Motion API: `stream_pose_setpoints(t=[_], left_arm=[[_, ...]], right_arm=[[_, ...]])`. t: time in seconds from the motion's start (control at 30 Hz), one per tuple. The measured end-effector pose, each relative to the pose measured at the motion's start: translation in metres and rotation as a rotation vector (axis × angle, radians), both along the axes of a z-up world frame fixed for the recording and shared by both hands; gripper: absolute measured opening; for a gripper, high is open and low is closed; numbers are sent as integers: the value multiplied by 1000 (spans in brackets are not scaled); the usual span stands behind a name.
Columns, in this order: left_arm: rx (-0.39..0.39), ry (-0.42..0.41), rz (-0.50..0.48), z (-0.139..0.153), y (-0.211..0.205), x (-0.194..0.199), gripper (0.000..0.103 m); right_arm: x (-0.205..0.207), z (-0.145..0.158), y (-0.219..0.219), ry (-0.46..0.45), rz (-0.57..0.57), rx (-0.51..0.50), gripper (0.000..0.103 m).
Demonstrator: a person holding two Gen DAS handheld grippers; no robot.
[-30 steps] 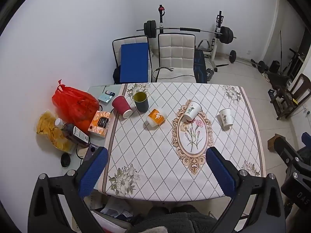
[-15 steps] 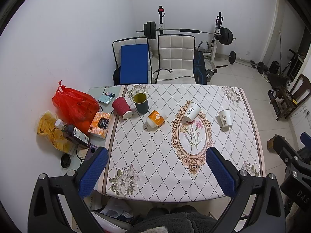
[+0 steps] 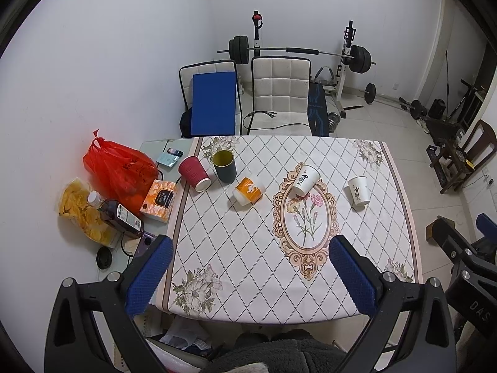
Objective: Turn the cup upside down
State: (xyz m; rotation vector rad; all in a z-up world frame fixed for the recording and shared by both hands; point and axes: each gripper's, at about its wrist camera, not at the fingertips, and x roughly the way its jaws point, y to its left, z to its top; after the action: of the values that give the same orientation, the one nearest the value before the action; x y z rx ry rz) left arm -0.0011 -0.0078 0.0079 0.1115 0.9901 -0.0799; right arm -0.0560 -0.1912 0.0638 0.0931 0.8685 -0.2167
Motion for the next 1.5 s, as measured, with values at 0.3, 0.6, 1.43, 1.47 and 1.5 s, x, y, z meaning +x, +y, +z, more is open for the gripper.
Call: stream_pose_setpoints(t=[0.3,0.6,1.43,1.47,1.5], left_arm=[[-5,-3,0,10,-5,2,103],[-11,-5,-1,13,-7,1,103],[-15,-11,0,16,-8,-1,103],[-15,-12,0,16,-6,0,103],[-16,-11,0,16,-6,0,103]], right_arm=[[0,0,-2,-1,1,-1,103],[-1,-1,-3,-3,3,3,103],[2,-8,-3,0,14,12,103],[2,-9,-3,0,15,14,103],[3,-9,-2,1,14,11,103]])
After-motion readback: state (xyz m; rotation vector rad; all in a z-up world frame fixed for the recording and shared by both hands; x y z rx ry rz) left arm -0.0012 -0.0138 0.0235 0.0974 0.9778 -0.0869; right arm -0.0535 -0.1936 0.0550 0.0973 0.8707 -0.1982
